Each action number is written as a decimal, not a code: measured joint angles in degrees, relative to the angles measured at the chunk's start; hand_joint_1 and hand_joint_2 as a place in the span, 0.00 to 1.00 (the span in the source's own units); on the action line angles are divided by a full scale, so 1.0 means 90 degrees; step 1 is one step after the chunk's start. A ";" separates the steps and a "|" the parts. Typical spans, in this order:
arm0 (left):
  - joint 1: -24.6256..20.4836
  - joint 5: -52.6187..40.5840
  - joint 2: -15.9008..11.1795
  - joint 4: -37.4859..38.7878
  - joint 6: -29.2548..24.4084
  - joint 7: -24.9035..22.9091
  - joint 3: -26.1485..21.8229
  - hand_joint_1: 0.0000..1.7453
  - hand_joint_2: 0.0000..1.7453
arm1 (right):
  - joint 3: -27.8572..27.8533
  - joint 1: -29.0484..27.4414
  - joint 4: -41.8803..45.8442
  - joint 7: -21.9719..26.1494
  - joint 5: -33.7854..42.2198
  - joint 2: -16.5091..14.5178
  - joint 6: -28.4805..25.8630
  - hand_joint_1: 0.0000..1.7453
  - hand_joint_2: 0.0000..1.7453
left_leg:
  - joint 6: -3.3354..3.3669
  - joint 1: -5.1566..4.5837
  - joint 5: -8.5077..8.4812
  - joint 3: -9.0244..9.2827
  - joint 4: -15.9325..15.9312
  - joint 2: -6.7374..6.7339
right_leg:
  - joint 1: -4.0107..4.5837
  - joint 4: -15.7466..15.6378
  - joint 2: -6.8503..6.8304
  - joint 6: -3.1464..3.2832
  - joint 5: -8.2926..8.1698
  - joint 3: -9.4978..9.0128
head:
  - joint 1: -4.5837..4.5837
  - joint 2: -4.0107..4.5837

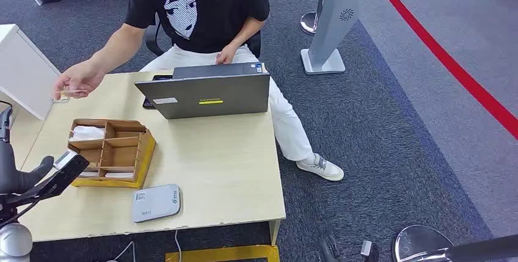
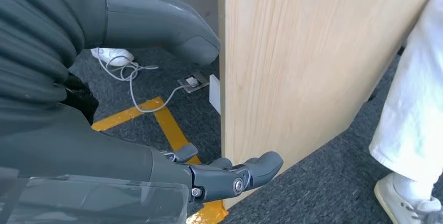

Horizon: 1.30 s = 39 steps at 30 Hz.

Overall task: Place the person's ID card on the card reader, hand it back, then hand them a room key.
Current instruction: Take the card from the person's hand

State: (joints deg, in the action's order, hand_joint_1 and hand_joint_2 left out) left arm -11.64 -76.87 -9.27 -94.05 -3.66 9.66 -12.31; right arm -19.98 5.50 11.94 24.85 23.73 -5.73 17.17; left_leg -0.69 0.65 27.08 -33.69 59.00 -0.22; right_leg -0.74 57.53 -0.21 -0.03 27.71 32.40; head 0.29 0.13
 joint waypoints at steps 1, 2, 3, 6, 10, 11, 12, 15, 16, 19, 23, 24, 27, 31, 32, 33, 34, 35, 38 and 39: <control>-0.0033 -0.0082 -0.0010 0.0000 -0.0022 -0.0029 0.0069 0.00 1.00 | 0.0000 0.0003 0.0000 -0.0008 -0.0015 0.0000 -0.0004 0.00 1.00 | 0.0000 0.0000 0.0000 0.0000 0.0000 0.0000 | 0.0000 0.0000 0.0000 0.0000 0.0000 0.0000 | 0.0000 0.0000; -0.0064 -0.0164 -0.0022 0.0000 -0.0043 -0.0061 0.0141 0.00 1.00 | 0.0000 0.0005 -0.0001 -0.0017 -0.0029 0.0000 -0.0008 0.00 1.00 | 0.0000 0.0000 0.0000 0.0000 0.0000 0.0000 | 0.0000 0.0000 0.0000 0.0000 0.0000 0.0000 | 0.0000 0.0000; -0.0123 -0.0316 -0.0045 0.0000 -0.0079 -0.0121 0.0277 0.00 1.00 | 0.0001 0.0010 -0.0001 -0.0035 -0.0057 0.0000 -0.0015 0.00 1.00 | 0.0000 0.0000 0.0000 0.0000 0.0001 0.0000 | 0.0000 0.0000 0.0000 0.0000 0.0000 0.0000 | 0.0001 0.0000; -0.0270 -0.0746 -0.0137 0.0013 -0.0127 -0.0319 0.0731 0.00 1.00 | 0.0001 0.0013 -0.0001 -0.0071 -0.0123 0.0000 -0.0055 0.00 1.00 | 0.0000 0.0000 0.0000 -0.0001 0.0001 0.0000 | 0.0000 0.0000 0.0000 -0.0001 -0.0001 0.0000 | 0.0001 0.0000; -0.0432 -0.1156 -0.0255 0.0128 -0.0118 -0.0550 0.1237 0.00 1.00 | 0.0000 0.0013 -0.0001 -0.0096 -0.0188 0.0000 -0.0084 0.00 1.00 | 0.0000 0.0000 0.0001 -0.0002 0.0001 -0.0002 | 0.0000 0.0000 0.0000 -0.0001 -0.0001 0.0001 | 0.0000 0.0000; -0.0471 -0.1232 -0.0284 0.0177 -0.0094 -0.0598 0.1334 0.00 1.00 | 0.0000 0.0013 -0.0001 -0.0112 -0.0207 0.0000 -0.0083 0.00 1.00 | 0.0000 0.0000 0.0001 -0.0001 0.0001 -0.0002 | 0.0000 0.0000 0.0000 0.0000 0.0000 0.0001 | 0.0000 0.0000; -0.0508 -0.1284 -0.0311 0.0234 -0.0053 -0.0637 0.1421 0.00 1.00 | 0.0000 0.0014 -0.0001 -0.0131 -0.0225 0.0000 -0.0082 0.00 1.00 | 0.0000 0.0001 0.0000 -0.0001 0.0001 -0.0001 | 0.0000 0.0000 0.0000 0.0000 0.0000 0.0001 | 0.0001 0.0000; -0.0588 -0.1299 -0.0353 0.0450 0.0092 -0.0704 0.1602 0.00 1.00 | 0.0000 0.0013 -0.0004 -0.0183 -0.0251 0.0000 -0.0078 0.00 1.00 | 0.0000 0.0001 0.0000 -0.0001 0.0001 -0.0002 | 0.0000 0.0000 0.0001 0.0000 0.0000 0.0002 | 0.0001 0.0000; -0.0608 -0.1287 -0.0356 0.0536 0.0118 -0.0718 0.1644 0.00 1.00 | 0.0000 0.0012 -0.0005 -0.0193 -0.0254 0.0000 -0.0078 0.00 1.00 | 0.0000 0.0001 0.0000 -0.0001 0.0001 -0.0003 | 0.0000 0.0000 0.0002 0.0000 0.0000 0.0002 | 0.0001 0.0000; -0.0649 -0.1273 -0.0359 0.0786 0.0152 -0.0740 0.1732 0.00 1.00 | 0.0000 0.0011 -0.0011 -0.0218 -0.0257 0.0000 -0.0087 0.00 1.00 | 0.0000 0.0001 0.0000 -0.0001 0.0001 -0.0004 | 0.0000 0.0000 0.0004 0.0000 0.0000 0.0002 | 0.0001 0.0000; -0.0679 -0.1271 -0.0369 0.1026 0.0168 -0.0771 0.1772 0.29 1.00 | 0.0000 0.0007 -0.0030 -0.0229 -0.0264 0.0000 -0.0093 0.00 1.00 | 0.0000 0.0001 0.0000 -0.0002 0.0001 -0.0004 | 0.0000 0.0000 0.0004 0.0000 0.0000 0.0002 | 0.0000 0.0000; -0.0687 -0.1270 -0.0373 0.1063 0.0170 -0.0779 0.1779 0.54 1.00 | -0.0001 0.0007 -0.0033 -0.0230 -0.0265 0.0000 -0.0093 0.00 1.00 | 0.0000 0.0001 0.0001 -0.0002 0.0001 -0.0004 | 0.0000 0.0000 0.0004 0.0000 0.0000 0.0002 | 0.0000 0.0000; -0.0723 -0.1259 -0.0378 0.1155 0.0174 -0.0792 0.1788 1.00 1.00 | -0.0002 0.0005 -0.0042 -0.0241 -0.0262 0.0000 -0.0098 0.00 1.00 | 0.0000 0.0000 0.0000 -0.0002 0.0001 -0.0003 | 0.0000 0.0000 0.0004 0.0000 0.0000 0.0002 | 0.0000 0.0000; -0.0793 -0.1214 -0.0392 0.1304 0.0176 -0.0825 0.1788 1.00 1.00 | -0.0002 -0.0008 -0.0058 -0.0281 -0.0250 0.0000 -0.0099 0.00 1.00 | 0.0000 0.0000 0.0000 -0.0002 0.0001 -0.0003 | 0.0000 0.0000 0.0003 0.0000 0.0000 0.0002 | 0.0000 0.0000; -0.0803 -0.1203 -0.0394 0.1335 0.0176 -0.0833 0.1788 1.00 1.00 | -0.0002 -0.0014 -0.0060 -0.0282 -0.0250 -0.0001 -0.0100 0.00 1.00 | 0.0000 0.0001 0.0000 -0.0002 0.0001 -0.0003 | 0.0000 0.0001 0.0003 0.0000 0.0000 0.0002 | 0.0000 0.0000; -0.0809 -0.1194 -0.0396 0.1363 0.0175 -0.0839 0.1788 1.00 1.00 | -0.0002 -0.0020 -0.0062 -0.0285 -0.0249 -0.0001 -0.0103 0.00 1.00 | 0.0000 0.0001 0.0000 -0.0002 0.0001 -0.0003 | 0.0000 0.0001 0.0003 0.0000 0.0000 0.0002 | 0.0000 0.0000; -0.0812 -0.1188 -0.0400 0.1389 0.0175 -0.0843 0.1788 1.00 1.00 | -0.0003 -0.0026 -0.0063 -0.0285 -0.0249 -0.0001 -0.0108 0.00 1.00 | 0.0000 0.0001 0.0000 -0.0002 0.0001 -0.0003 | 0.0000 0.0001 0.0003 0.0000 0.0000 0.0002 | 0.0000 0.0000; -0.0814 -0.1187 -0.0405 0.1413 0.0174 -0.0845 0.1788 1.00 1.00 | -0.0004 -0.0031 -0.0064 -0.0286 -0.0249 -0.0001 -0.0116 0.00 1.00 | 0.0000 0.0001 0.0000 -0.0002 0.0001 -0.0003 | 0.0000 0.0001 0.0004 0.0000 0.0000 0.0002 | 0.0001 0.0000; -0.0813 -0.1186 -0.0421 0.1450 0.0165 -0.0850 0.1788 1.00 1.00 | -0.0007 -0.0047 -0.0067 -0.0290 -0.0247 -0.0001 -0.0143 0.00 1.00 | 0.0000 0.0001 0.0000 -0.0003 0.0001 -0.0002 | 0.0000 0.0001 0.0002 0.0000 0.0000 0.0002 | 0.0001 0.0000; -0.0813 -0.1184 -0.0422 0.1452 0.0160 -0.0850 0.1788 1.00 1.00 | -0.0009 -0.0051 -0.0067 -0.0291 -0.0244 -0.0002 -0.0152 0.00 1.00 | 0.0000 0.0001 0.0000 -0.0004 0.0001 -0.0001 | 0.0000 0.0001 0.0002 0.0000 0.0000 0.0002 | 0.0000 0.0000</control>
State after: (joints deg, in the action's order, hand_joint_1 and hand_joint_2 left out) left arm -18.96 -87.52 -13.07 -80.99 -2.22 2.01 3.78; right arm -20.05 5.04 11.34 22.23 21.53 -5.74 15.80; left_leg -0.69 0.66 27.08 -33.72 59.01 -0.23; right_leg -0.74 57.54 -0.20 -0.03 27.71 32.42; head 0.28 0.13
